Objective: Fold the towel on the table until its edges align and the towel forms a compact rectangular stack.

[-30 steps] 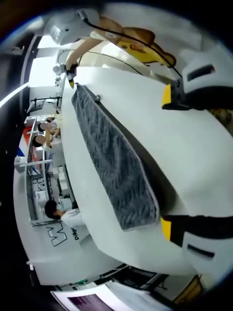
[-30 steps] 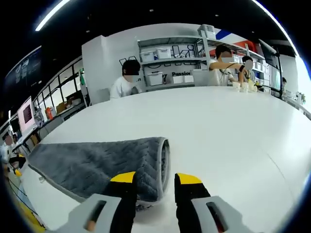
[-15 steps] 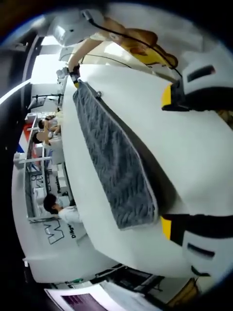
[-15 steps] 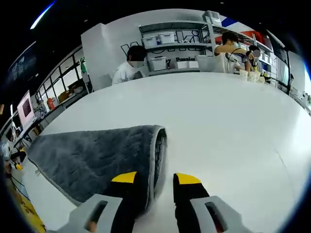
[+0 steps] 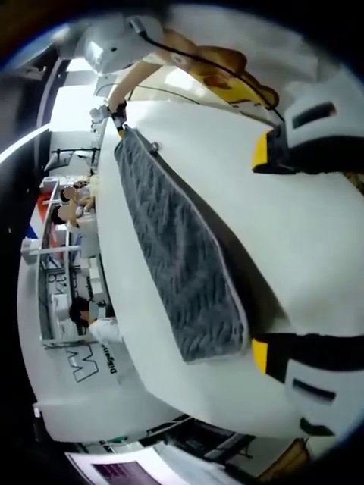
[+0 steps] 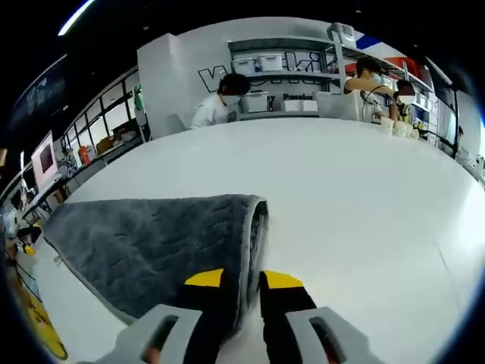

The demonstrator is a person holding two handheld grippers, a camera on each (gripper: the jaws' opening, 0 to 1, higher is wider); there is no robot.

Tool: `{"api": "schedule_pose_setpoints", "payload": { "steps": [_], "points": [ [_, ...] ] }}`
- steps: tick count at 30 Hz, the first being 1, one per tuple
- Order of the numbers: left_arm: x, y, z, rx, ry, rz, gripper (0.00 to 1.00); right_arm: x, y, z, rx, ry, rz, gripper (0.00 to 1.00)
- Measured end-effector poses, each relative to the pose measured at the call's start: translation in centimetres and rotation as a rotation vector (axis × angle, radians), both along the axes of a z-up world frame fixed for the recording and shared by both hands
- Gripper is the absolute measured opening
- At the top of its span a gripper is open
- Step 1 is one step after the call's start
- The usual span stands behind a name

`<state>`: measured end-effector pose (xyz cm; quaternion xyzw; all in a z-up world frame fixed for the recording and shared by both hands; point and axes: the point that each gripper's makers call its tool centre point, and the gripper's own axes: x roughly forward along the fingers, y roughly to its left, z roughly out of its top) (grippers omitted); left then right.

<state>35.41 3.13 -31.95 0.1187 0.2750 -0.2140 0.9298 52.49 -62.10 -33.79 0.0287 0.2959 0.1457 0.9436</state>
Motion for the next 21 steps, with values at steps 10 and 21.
{"api": "schedule_pose_setpoints", "payload": {
  "steps": [10, 21],
  "points": [
    [-1.1, 0.8, 0.0, -0.011, 0.001, 0.026, 0.91, -0.1, 0.3, 0.0, 0.002, -0.022, 0.005, 0.07],
    [-1.0, 0.8, 0.1, -0.008, 0.0, 0.017, 0.91, -0.1, -0.9, 0.7, -0.115, -0.026, 0.003, 0.06]
  ]
}}
